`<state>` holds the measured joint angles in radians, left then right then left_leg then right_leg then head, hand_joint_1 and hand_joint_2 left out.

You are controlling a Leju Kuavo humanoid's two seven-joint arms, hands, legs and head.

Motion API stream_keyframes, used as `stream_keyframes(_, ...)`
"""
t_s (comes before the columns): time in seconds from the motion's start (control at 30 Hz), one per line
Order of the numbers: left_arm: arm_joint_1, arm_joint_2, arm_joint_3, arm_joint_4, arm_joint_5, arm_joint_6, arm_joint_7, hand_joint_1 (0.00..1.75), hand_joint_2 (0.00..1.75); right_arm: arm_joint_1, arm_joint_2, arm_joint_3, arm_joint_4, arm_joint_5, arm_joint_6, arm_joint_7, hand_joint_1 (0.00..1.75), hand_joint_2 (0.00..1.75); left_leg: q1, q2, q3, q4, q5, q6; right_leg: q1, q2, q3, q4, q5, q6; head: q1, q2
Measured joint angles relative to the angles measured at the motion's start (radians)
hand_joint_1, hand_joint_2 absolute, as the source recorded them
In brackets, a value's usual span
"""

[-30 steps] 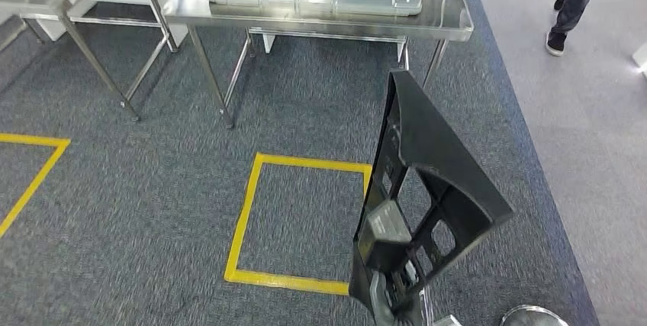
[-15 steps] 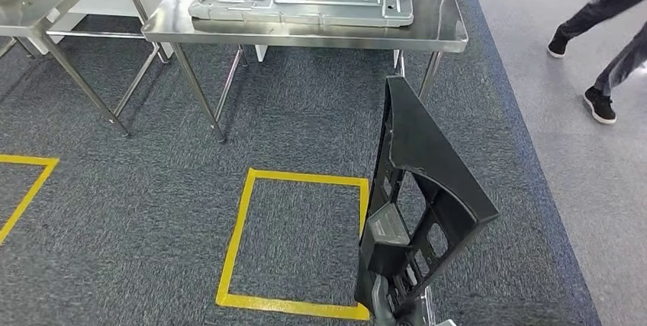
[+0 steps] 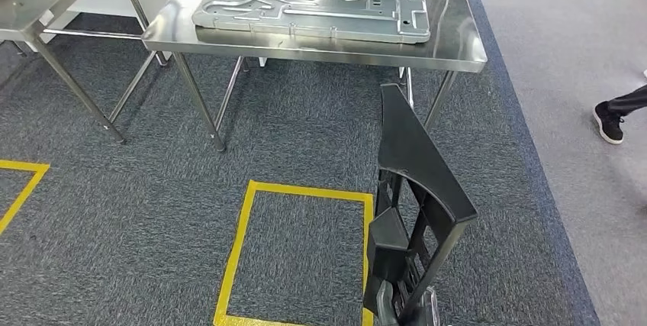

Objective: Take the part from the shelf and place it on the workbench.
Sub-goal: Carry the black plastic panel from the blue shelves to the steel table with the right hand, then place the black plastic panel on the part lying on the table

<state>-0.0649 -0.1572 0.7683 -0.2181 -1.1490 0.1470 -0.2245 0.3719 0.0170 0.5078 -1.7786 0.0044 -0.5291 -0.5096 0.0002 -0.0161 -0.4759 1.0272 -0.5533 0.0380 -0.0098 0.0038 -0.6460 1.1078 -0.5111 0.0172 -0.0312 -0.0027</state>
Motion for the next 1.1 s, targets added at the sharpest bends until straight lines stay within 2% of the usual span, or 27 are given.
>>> stream_keyframes(0.03, -0.001, -0.001, 0.0, 0.0, 0.001, -0.001, 0.0, 0.0, 1.75, 0.004, 0.0, -0.001, 0.0, 0.002, -0.003, 0.003, 1.75, 1.75, -0.001, -0.001, 0.007, -0.001, -0.011, -0.006, 0.003, -0.001, 0.002, -0.027, 0.037, -0.006, 0.0, 0.0)
stream_keyframes(0.07, -0.002, -0.001, 0.0, 0.0, 0.002, -0.001, -0.001, 0.0, 1.75, 0.009, -0.001, -0.001, 0.0, 0.005, -0.007, 0.006, 1.75, 1.75, -0.001, -0.002, 0.013, 0.001, -0.016, -0.012, 0.005, -0.001, 0.003, -0.038, 0.051, -0.013, 0.0, 0.0)
stream_keyframes(0.1, -0.003, -0.001, 0.0, 0.0, 0.004, -0.001, -0.001, 0.0, 1.75, 0.013, -0.001, -0.002, -0.001, 0.008, -0.011, 0.009, 1.75, 1.75, -0.002, -0.003, 0.018, 0.005, -0.016, -0.019, 0.007, -0.001, 0.008, -0.042, 0.042, -0.019, 0.0, 0.0)
stream_keyframes(0.17, -0.004, 0.0, 0.0, 0.0, 0.007, 0.001, -0.003, 0.0, 1.75, 0.02, 0.0, -0.002, -0.003, 0.012, -0.015, 0.013, 1.75, 1.75, -0.002, 0.001, 0.017, 0.032, -0.011, -0.03, 0.002, 0.0, 0.03, -0.057, 0.042, -0.033, 0.0, 0.0)
stream_keyframes(0.2, -0.005, 0.001, 0.001, 0.0, 0.007, 0.001, -0.003, 0.0, 1.75, 0.022, 0.001, -0.003, -0.003, 0.014, -0.016, 0.015, 1.75, 1.75, -0.001, 0.003, 0.0, 0.067, -0.01, -0.034, 0.0, -0.001, 0.043, -0.064, 0.039, -0.038, -0.001, 0.0)
stream_keyframes(0.23, -0.006, 0.002, 0.001, 0.0, 0.008, 0.001, -0.004, 0.0, 1.75, 0.023, 0.002, -0.004, -0.003, 0.015, -0.016, 0.016, 1.75, 1.75, 0.001, 0.006, -0.029, 0.118, -0.018, -0.039, -0.003, -0.002, 0.056, -0.071, 0.036, -0.042, -0.001, 0.0)
stream_keyframes(0.3, -0.006, 0.002, 0.001, 0.0, 0.008, 0.001, -0.004, 0.0, 1.75, 0.025, 0.002, -0.006, -0.003, 0.016, -0.016, 0.019, 1.75, 1.75, 0.006, 0.009, -0.108, 0.23, -0.063, -0.049, -0.004, -0.003, 0.074, -0.077, 0.024, -0.046, -0.001, 0.0)
stream_keyframes(0.33, -0.005, 0.002, 0.001, 0.0, 0.008, 0.001, -0.004, 0.0, 1.75, 0.026, 0.002, -0.007, -0.003, 0.017, -0.016, 0.02, 1.75, 1.75, 0.009, 0.009, -0.142, 0.264, -0.09, -0.053, -0.004, -0.002, 0.084, -0.079, 0.016, -0.046, -0.001, 0.0)
stream_keyframes(0.37, -0.003, 0.002, 0.001, 0.0, 0.009, 0.001, -0.005, 0.0, 1.75, 0.028, 0.002, -0.008, -0.003, 0.018, -0.016, 0.023, 1.75, 1.75, 0.012, 0.009, -0.163, 0.27, -0.104, -0.055, -0.005, -0.001, 0.095, -0.079, 0.007, -0.044, -0.001, 0.0)
stream_keyframes(0.4, -0.002, 0.002, 0.002, 0.0, 0.009, 0.001, -0.005, 0.0, 1.75, 0.03, 0.002, -0.009, -0.003, 0.021, -0.016, 0.026, 1.75, 1.75, 0.013, 0.01, -0.17, 0.246, -0.094, -0.057, -0.006, -0.001, 0.107, -0.079, -0.002, -0.042, -0.001, 0.0)
stream_keyframes(0.43, 0.0, 0.002, 0.002, 0.0, 0.01, 0.001, -0.005, 0.0, 1.75, 0.032, 0.003, -0.01, -0.003, 0.026, -0.017, 0.031, 1.75, 1.75, 0.014, 0.01, -0.164, 0.198, -0.06, -0.057, -0.007, -0.001, 0.121, -0.079, -0.012, -0.039, -0.001, 0.0)
stream_keyframes(0.47, 0.002, 0.003, 0.003, 0.0, 0.011, 0.001, -0.005, 0.0, 1.75, 0.035, 0.003, -0.012, -0.003, 0.031, -0.018, 0.036, 1.75, 1.75, 0.014, 0.012, -0.152, 0.136, -0.007, -0.055, -0.008, -0.001, 0.132, -0.079, -0.021, -0.035, -0.001, 0.0)
stream_keyframes(0.5, 0.004, 0.003, 0.004, 0.0, 0.012, 0.001, -0.005, 0.0, 1.75, 0.038, 0.003, -0.014, -0.003, 0.038, -0.022, 0.041, 1.75, 1.75, 0.013, 0.015, -0.141, 0.086, 0.027, -0.052, -0.008, 0.0, 0.143, -0.078, -0.031, -0.029, -0.001, 0.0)
stream_keyframes(0.53, 0.006, 0.003, 0.005, 0.0, 0.014, 0.001, -0.006, 0.0, 1.75, 0.041, 0.004, -0.016, -0.003, 0.046, -0.027, 0.047, 1.75, 1.75, 0.011, 0.018, -0.133, 0.055, 0.045, -0.047, -0.007, 0.001, 0.149, -0.078, -0.039, -0.022, -0.001, 0.0)
stream_keyframes(0.57, 0.007, 0.003, 0.006, 0.0, 0.015, 0.002, -0.006, 0.0, 1.75, 0.045, 0.006, -0.019, -0.004, 0.056, -0.033, 0.053, 1.75, 1.75, 0.009, 0.02, -0.129, 0.04, 0.051, -0.04, -0.006, 0.002, 0.156, -0.075, -0.044, -0.014, -0.001, 0.0)
stream_keyframes(0.6, 0.008, 0.003, 0.007, 0.0, 0.017, 0.003, -0.006, 0.0, 1.75, 0.05, 0.007, -0.022, -0.005, 0.067, -0.039, 0.059, 1.75, 1.75, 0.007, 0.019, -0.125, 0.039, 0.043, -0.032, -0.005, 0.002, 0.163, -0.07, -0.046, -0.006, -0.001, 0.0)
stream_keyframes(0.67, 0.01, 0.003, 0.01, 0.0, 0.019, 0.004, -0.007, 0.0, 1.75, 0.059, 0.011, -0.034, -0.009, 0.092, -0.051, 0.071, 1.75, 1.75, 0.009, 0.015, -0.105, 0.032, 0.057, -0.014, -0.006, 0.0, 0.172, -0.051, -0.05, 0.008, 0.0, 0.0)
stream_keyframes(0.7, 0.01, 0.003, 0.011, 0.0, 0.019, 0.004, -0.006, 0.0, 1.75, 0.064, 0.015, -0.042, -0.014, 0.107, -0.057, 0.079, 1.75, 1.75, 0.009, 0.013, -0.095, 0.03, 0.058, -0.005, -0.006, -0.001, 0.163, -0.027, -0.061, 0.012, 0.0, 0.0)
stream_keyframes(0.77, 0.009, 0.004, 0.016, 0.0, 0.018, 0.004, -0.006, 0.0, 1.75, 0.074, 0.024, -0.061, -0.026, 0.14, -0.063, 0.094, 1.75, 1.75, 0.008, 0.013, -0.085, 0.028, 0.052, 0.006, -0.006, -0.002, 0.112, 0.063, -0.105, 0.016, 0.0, 0.0)
stream_keyframes(0.83, 0.01, 0.004, 0.023, 0.0, 0.016, 0.004, -0.005, 0.0, 1.75, 0.089, 0.037, -0.088, -0.039, 0.177, -0.063, 0.108, 1.75, 1.75, 0.005, 0.012, -0.08, 0.028, 0.044, 0.012, -0.005, -0.002, 0.033, 0.164, -0.151, 0.016, 0.0, 0.0)
stream_keyframes(0.87, 0.012, 0.005, 0.025, 0.0, 0.013, 0.003, -0.005, 0.0, 1.75, 0.097, 0.046, -0.105, -0.047, 0.201, -0.059, 0.115, 1.75, 1.75, 0.002, 0.011, -0.075, 0.028, 0.038, 0.013, -0.005, -0.002, 0.005, 0.186, -0.155, 0.014, 0.0, 0.0)
stream_keyframes(0.9, 0.014, 0.005, 0.027, 0.0, 0.01, 0.002, -0.004, 0.0, 1.75, 0.106, 0.056, -0.125, -0.055, 0.227, -0.053, 0.122, 1.75, 1.75, 0.0, 0.01, -0.068, 0.028, 0.031, 0.013, -0.003, -0.002, -0.007, 0.174, -0.136, 0.011, 0.0, 0.0)
stream_keyframes(0.93, 0.015, 0.005, 0.028, 0.0, 0.005, 0.001, -0.004, 0.0, 1.75, 0.113, 0.068, -0.147, -0.065, 0.255, -0.044, 0.127, 1.75, 1.75, -0.003, 0.009, -0.058, 0.028, 0.024, 0.013, 0.0, -0.002, -0.003, 0.131, -0.098, 0.005, 0.0, 0.0)
stream_keyframes(0.97, 0.018, 0.004, 0.028, 0.0, 0.002, 0.0, -0.004, 0.0, 1.75, 0.12, 0.08, -0.169, -0.076, 0.282, -0.034, 0.131, 1.75, 1.75, -0.004, 0.008, -0.05, 0.027, 0.016, 0.012, 0.005, -0.002, 0.009, 0.072, -0.047, -0.005, 0.0, 0.0)
stream_keyframes(1.0, 0.019, 0.003, 0.028, 0.0, -0.002, 0.0, -0.004, 0.0, 1.75, 0.124, 0.093, -0.193, -0.086, 0.308, -0.024, 0.134, 1.75, 1.75, -0.006, 0.008, -0.04, 0.027, 0.009, 0.011, 0.011, -0.003, 0.019, 0.023, -0.013, -0.014, 0.0, 0.0)
stream_keyframes(1.07, 0.019, 0.001, 0.028, 0.0, -0.01, -0.002, -0.005, 0.0, 1.75, 0.132, 0.119, -0.238, -0.106, 0.358, -0.011, 0.138, 1.75, 1.75, -0.004, 0.007, -0.03, 0.023, 0.0, 0.002, 0.021, -0.002, 0.028, -0.032, 0.01, -0.03, 0.001, 0.0)
stream_keyframes(1.1, 0.019, 0.0, 0.028, 0.001, -0.013, -0.003, -0.005, 0.0, 1.75, 0.135, 0.13, -0.261, -0.115, 0.382, -0.006, 0.141, 1.75, 1.75, -0.004, 0.007, -0.024, 0.025, 0.003, -0.004, 0.023, -0.001, 0.031, -0.038, 0.005, -0.036, 0.001, 0.0)
